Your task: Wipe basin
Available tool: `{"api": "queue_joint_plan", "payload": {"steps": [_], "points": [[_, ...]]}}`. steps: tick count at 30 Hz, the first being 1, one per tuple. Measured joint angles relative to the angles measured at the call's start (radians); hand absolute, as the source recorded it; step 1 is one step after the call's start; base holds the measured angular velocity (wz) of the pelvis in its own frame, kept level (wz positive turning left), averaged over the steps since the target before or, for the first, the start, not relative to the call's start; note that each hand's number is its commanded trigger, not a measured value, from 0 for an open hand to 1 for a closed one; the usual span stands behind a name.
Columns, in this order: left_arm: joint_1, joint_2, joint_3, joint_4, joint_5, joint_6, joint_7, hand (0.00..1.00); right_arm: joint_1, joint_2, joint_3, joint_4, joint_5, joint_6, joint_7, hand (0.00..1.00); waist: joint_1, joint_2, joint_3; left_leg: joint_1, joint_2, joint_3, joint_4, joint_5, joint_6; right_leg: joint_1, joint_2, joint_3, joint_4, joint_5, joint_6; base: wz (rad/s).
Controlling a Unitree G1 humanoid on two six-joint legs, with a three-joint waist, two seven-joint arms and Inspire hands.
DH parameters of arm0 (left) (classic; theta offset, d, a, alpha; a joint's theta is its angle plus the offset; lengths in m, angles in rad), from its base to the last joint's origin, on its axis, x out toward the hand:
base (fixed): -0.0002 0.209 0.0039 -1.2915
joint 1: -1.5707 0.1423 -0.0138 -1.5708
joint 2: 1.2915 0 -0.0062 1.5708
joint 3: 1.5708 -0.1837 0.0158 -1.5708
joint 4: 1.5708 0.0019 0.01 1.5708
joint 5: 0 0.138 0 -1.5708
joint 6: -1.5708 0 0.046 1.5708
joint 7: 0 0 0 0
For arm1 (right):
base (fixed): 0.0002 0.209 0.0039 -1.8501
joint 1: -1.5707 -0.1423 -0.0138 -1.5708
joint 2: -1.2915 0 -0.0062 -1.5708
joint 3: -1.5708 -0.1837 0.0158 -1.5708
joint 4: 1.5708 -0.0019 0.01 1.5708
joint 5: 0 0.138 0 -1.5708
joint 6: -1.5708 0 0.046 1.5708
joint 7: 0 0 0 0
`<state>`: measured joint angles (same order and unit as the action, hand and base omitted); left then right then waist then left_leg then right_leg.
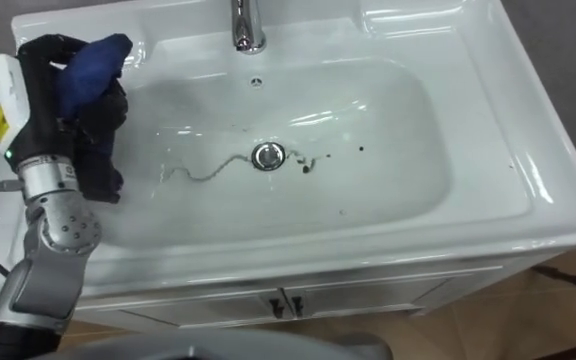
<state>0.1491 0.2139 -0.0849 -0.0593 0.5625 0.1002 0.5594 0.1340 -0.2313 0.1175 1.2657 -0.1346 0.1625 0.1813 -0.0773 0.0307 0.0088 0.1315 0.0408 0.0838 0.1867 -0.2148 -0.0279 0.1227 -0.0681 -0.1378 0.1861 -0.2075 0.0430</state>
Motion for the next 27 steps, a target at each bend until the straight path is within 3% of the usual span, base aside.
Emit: {"api": "queue_joint_plan", "payload": {"steps": [13,18,21,27], "points": [[0.000,0.000,-0.048,0.050,0.043,0.001,-0.022,1.00,-0.034,0.001,-0.003,0.021,-0.023,0.001,-0.026,0.00,-0.005,-0.012,0.0029,-0.004,0.000,0.002,0.001,0.000,0.000,-0.003,0.000,-0.002,0.000,0.001,-0.001,0.00],[0.005,0.017,-0.088,0.074,0.086,0.017,-0.069,1.00,-0.030,0.002,-0.002,0.013,-0.037,0.009,-0.015,0.00,-0.005,-0.014,-0.0022,-0.003,0.000,0.007,0.000,0.000,0.000,-0.004,0.000,0.000,0.001,0.001,-0.001,0.00],[0.006,0.029,-0.135,0.103,0.129,0.043,-0.122,1.00,-0.019,0.002,-0.002,-0.006,-0.035,0.015,-0.014,0.00,-0.005,-0.017,-0.0103,0.001,0.001,0.011,0.000,0.000,0.000,-0.002,0.000,0.002,0.002,0.001,-0.001,-0.02],[0.006,0.029,-0.166,0.200,0.192,0.061,-0.179,1.00,-0.018,0.002,-0.002,-0.026,-0.034,0.013,-0.023,0.00,-0.025,-0.024,-0.0089,0.005,0.001,0.019,0.000,0.000,0.000,-0.001,0.000,0.008,0.005,0.001,-0.001,-0.01]]}}
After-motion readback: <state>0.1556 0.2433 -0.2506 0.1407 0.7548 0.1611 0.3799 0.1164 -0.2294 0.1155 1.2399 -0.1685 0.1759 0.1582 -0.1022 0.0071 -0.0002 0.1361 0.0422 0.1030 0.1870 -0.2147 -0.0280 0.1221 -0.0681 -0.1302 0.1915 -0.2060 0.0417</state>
